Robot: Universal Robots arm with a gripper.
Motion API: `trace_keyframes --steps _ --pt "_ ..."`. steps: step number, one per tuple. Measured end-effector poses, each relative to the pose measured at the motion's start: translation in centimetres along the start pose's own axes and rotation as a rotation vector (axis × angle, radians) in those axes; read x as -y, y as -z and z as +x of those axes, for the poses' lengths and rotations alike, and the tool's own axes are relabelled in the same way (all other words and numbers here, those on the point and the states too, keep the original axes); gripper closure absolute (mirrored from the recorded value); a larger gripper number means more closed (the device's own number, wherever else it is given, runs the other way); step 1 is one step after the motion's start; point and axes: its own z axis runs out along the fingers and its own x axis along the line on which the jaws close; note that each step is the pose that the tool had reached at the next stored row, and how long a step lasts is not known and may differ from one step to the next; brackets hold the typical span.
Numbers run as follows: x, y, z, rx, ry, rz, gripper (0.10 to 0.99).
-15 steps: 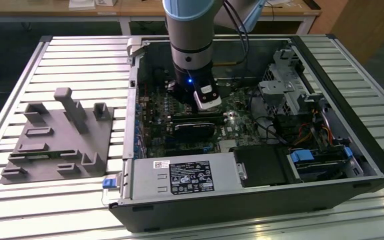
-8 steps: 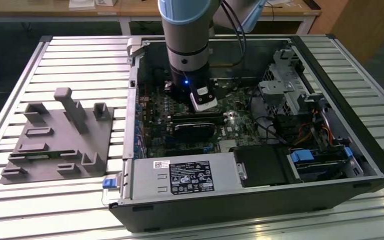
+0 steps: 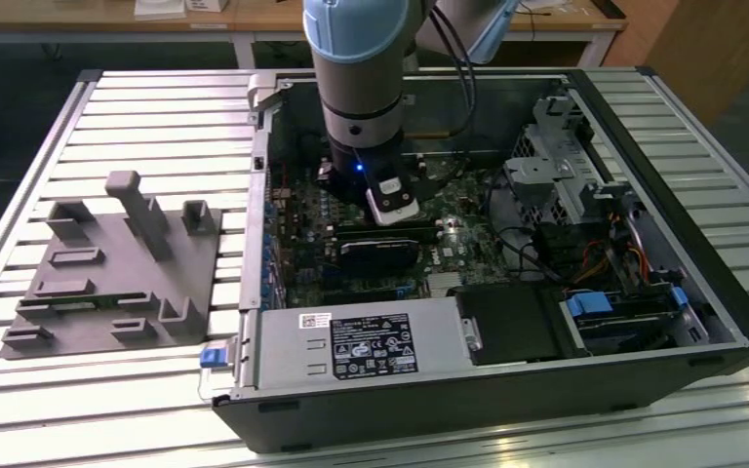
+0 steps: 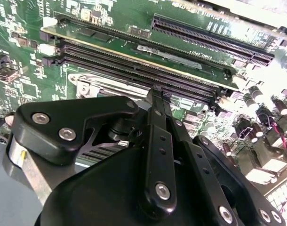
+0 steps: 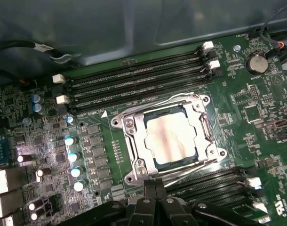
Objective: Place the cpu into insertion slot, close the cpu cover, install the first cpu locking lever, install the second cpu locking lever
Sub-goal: 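Install the second cpu locking lever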
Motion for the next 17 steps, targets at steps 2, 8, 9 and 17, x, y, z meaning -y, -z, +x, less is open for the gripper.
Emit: trace_keyframes --steps 2,8,9,17 --pt "0.19 -0.05 0.01 -0.0044 -0.002 -0.016 0.980" --pt "1.11 -0.08 -0.15 -0.0102 -0.004 -0.038 0.980" --pt "1.25 -0.07 -0.19 -0.0105 -0.004 -0.039 0.980" --pt "1.69 -0.42 -0.07 -0.0241 -0.010 -0.090 0.980"
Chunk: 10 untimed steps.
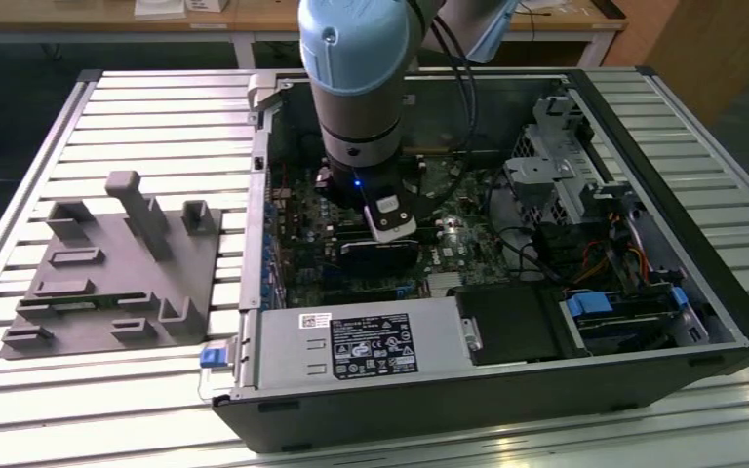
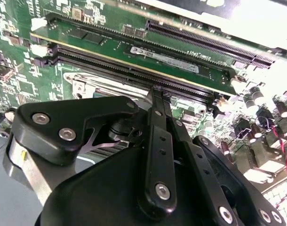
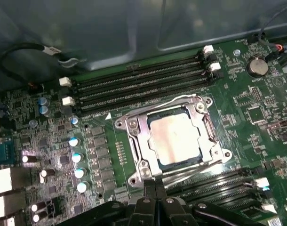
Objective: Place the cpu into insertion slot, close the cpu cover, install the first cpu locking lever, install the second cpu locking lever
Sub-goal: 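Install the second cpu locking lever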
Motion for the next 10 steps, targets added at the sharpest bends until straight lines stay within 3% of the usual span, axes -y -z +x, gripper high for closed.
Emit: trace_keyframes --steps 10 --pt "0.31 -0.71 0.41 -0.0056 -0.002 -0.022 0.980"
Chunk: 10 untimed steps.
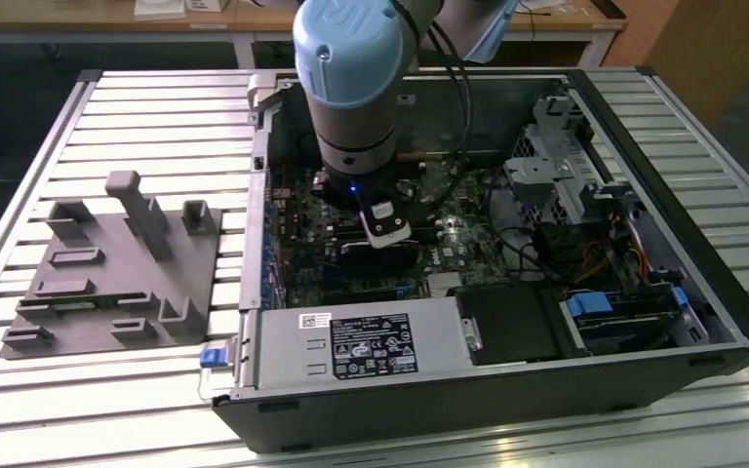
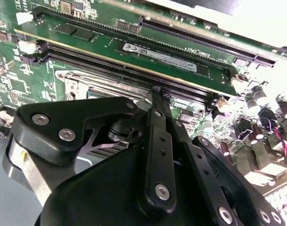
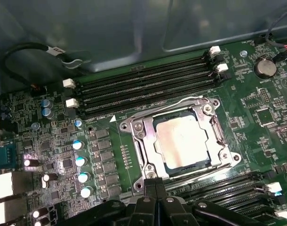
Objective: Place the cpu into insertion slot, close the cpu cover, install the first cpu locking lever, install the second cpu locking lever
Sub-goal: 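Install the second cpu locking lever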
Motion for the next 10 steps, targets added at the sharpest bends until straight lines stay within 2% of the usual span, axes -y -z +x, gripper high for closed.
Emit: trace_keyframes --steps 6,10 --pt "0.09 -0.12 0.17 -0.0002 0.000 0.000 0.980" --pt "0.20 -0.09 0.60 0.0002 0.000 -0.001 0.980"
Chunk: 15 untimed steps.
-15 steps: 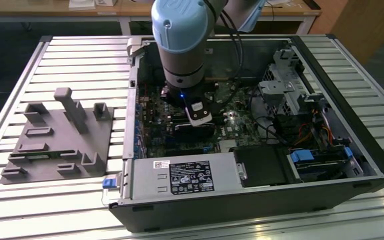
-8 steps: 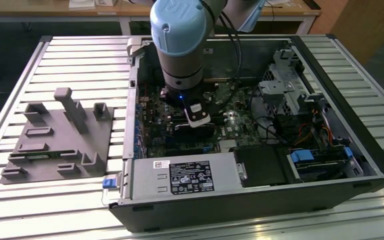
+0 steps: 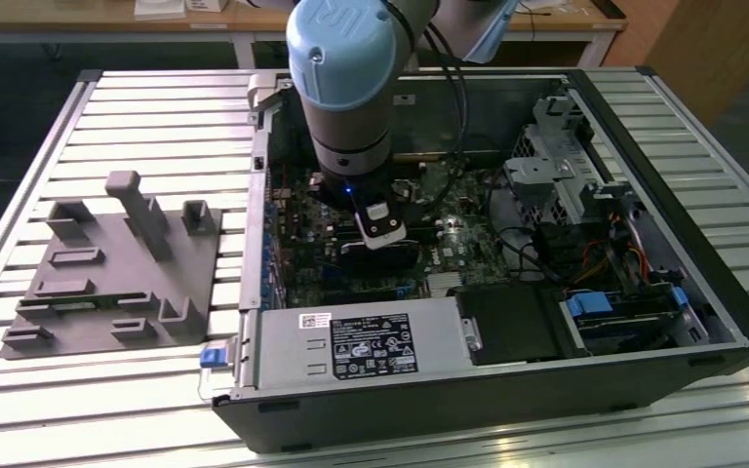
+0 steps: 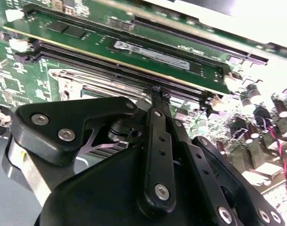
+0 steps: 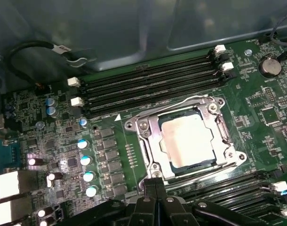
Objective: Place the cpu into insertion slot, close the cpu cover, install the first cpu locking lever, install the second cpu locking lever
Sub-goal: 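Install the second cpu locking lever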
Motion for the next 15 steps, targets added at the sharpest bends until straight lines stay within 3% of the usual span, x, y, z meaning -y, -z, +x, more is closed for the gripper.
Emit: trace_keyframes --steps 15 --pt "0.17 0.02 0.58 0.0004 0.000 0.000 0.980"
